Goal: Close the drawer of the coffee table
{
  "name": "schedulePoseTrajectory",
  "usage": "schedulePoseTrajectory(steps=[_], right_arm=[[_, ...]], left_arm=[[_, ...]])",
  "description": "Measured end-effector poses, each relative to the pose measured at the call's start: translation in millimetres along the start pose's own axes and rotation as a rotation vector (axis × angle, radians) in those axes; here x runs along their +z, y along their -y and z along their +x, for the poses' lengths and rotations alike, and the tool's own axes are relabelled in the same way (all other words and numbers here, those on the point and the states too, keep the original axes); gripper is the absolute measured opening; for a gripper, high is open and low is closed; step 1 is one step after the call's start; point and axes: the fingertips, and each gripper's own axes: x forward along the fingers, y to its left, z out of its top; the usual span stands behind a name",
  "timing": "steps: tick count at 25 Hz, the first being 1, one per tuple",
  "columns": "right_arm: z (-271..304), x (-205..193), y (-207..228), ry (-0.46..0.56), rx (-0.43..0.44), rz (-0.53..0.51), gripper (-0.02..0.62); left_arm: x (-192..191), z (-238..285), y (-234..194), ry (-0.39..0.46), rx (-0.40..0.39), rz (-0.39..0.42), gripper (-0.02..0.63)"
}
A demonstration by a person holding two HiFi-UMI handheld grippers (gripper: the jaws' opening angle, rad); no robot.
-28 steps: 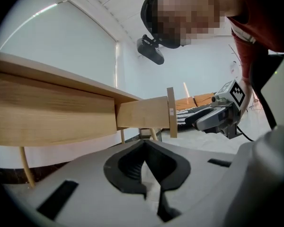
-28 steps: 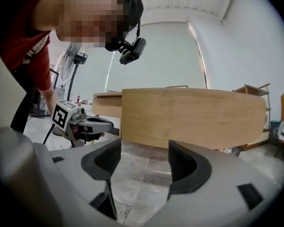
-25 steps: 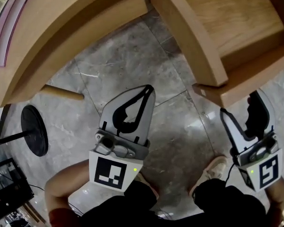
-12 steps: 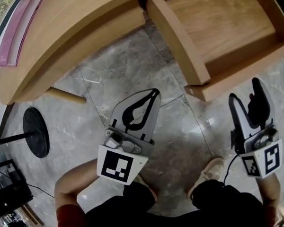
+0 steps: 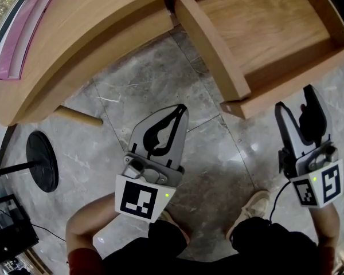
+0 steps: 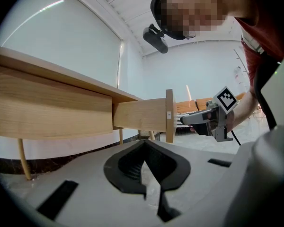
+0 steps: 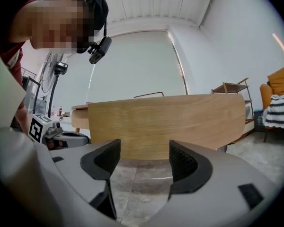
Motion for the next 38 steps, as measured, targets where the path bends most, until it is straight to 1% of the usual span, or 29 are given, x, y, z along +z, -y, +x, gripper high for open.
schedulePoseTrajectory(steps=[4,8,11,19,23,27,29,32,38], right_arm=[[10,5,9,0.006,-0.026,0.017,0.299],[15,5,10,0.008,-0.018,0.010,0.308],[16,6,10,0.004,-0.015,0.005,0.314],[19,7,12,-0.019,-0.006,0.002,0.318],[38,14,16,-0.027,-0.009,0.007,0.318],[55,24,17,-0.033,-0.020,-0.043,0.318],[63,29,16,-0.032,-0.015,-0.063,0.318],[77,32,17,-0.047,-0.006,-0.064,0.318],[109,32,20,-0.048,-0.022,-0.089,0.318]], left_arm=[[-1,-1,0,-0.001,-0.003,-0.010,0.006],[-2,-1,-2,-0.006,-0.001,-0.009,0.006],[-2,-1,-2,0.007,-0.010,-0.018,0.006],[-4,0,5,0.008,-0.012,-0.005,0.006],[0,1,3,0.020,-0.010,-0.013,0.006],[4,2,-1,0.022,-0.010,-0.030,0.006],[2,1,-1,0.009,-0.012,-0.032,0.006],[-2,2,-2,-0.010,-0.009,-0.035,0.006],[2,3,-5,0.005,-0.002,-0.042,0.006]])
